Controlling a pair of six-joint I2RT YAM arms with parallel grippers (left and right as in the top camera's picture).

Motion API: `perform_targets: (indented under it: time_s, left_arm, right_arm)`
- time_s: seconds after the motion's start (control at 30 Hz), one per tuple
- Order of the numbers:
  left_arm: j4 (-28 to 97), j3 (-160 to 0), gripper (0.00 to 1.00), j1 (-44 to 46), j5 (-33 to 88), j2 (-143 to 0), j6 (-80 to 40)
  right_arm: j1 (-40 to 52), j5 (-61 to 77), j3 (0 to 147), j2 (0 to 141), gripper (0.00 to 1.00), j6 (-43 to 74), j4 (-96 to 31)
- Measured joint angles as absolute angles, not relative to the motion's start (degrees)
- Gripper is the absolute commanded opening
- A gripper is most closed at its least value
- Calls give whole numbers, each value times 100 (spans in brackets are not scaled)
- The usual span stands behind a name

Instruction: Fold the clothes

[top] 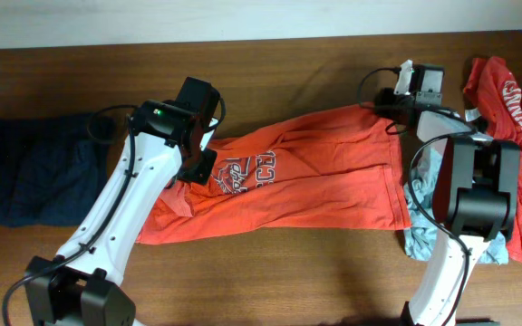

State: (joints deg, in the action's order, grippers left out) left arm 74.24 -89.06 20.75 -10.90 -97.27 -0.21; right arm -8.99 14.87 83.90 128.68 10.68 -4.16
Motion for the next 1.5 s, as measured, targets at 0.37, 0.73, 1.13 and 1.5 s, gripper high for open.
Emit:
perform_targets:
  time_s: [0.37,0.73,1.13,1.5]
  left_arm:
    - [7682,-9358,2,2075,-1085,-9727,-21]
    - [8241,-9623,4,2075,-1052,-9727,-21]
    - [8291,-9627,4,2075,-1050,-9727,-21]
    - [8180,-9629,5,2075,-888,-9727,-21]
  right_arm:
    - [-963,1608,9262,12514,18,475,-2788]
    - [-963,1852,9430,11688,15,-198,-4362]
    - [-950,1653,9461,11854,52,333,-3284]
    - [-777,1566,9472,13093,51,600,-2053]
